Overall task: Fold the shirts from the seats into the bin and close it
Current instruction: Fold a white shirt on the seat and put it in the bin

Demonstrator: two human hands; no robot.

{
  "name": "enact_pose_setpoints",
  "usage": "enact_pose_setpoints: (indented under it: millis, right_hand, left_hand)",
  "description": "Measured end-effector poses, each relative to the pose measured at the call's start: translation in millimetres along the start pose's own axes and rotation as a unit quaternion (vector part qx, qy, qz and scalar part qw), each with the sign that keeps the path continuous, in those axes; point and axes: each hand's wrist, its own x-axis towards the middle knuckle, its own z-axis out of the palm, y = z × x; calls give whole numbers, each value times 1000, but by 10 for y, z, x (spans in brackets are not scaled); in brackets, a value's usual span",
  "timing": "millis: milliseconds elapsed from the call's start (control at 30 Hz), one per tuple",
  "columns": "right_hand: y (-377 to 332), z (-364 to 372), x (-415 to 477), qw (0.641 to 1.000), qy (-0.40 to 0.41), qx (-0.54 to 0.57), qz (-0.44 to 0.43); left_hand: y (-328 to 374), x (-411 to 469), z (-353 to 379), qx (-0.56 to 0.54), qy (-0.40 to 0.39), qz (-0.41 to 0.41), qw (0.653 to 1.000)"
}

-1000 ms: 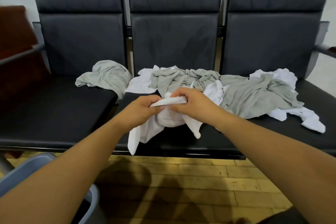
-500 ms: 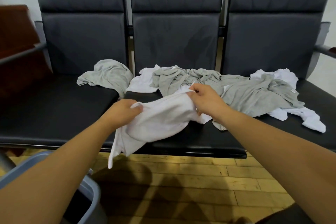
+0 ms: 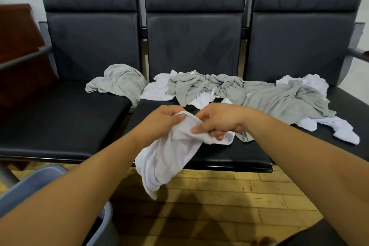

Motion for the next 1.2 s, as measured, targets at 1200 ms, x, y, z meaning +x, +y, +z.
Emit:
enact_pose_setpoints:
  millis: [1200]
  right_hand:
    - [-518, -18, 1121, 954, 233, -165, -89]
  left_hand:
    - [-559, 56, -801, -173, 429, -264, 846]
